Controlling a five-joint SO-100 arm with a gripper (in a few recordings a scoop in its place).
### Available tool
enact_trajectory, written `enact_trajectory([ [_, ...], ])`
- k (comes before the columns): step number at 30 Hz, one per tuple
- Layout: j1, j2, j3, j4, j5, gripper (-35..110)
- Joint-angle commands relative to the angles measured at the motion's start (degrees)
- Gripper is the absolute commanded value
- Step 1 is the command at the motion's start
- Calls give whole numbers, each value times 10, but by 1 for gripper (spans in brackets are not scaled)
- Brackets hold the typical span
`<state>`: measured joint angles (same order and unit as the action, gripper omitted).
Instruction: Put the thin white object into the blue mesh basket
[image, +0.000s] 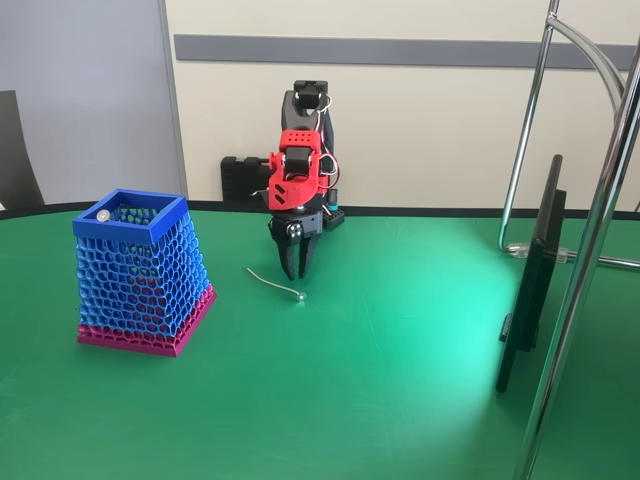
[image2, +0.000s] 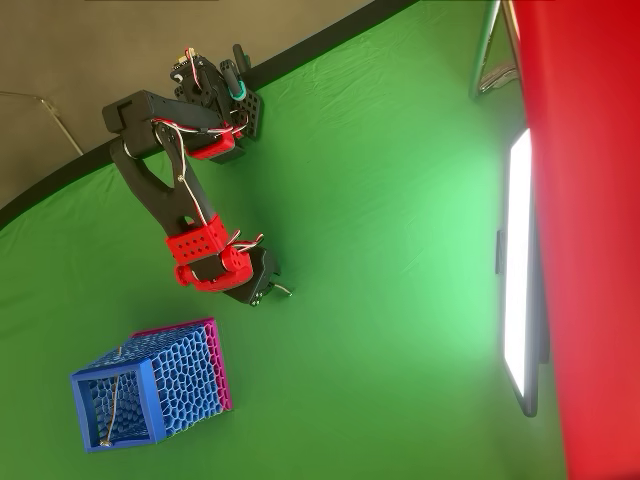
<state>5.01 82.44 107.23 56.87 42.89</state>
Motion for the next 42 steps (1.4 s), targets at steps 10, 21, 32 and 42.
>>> enact_trajectory([
  [10, 0, -55, -77, 4, 4, 13],
  [21, -4, -101, -119, 16, 10, 13],
  [32, -2, -156, -180, 51, 7, 13],
  [42, -2, -192, -229, 84, -1, 9],
])
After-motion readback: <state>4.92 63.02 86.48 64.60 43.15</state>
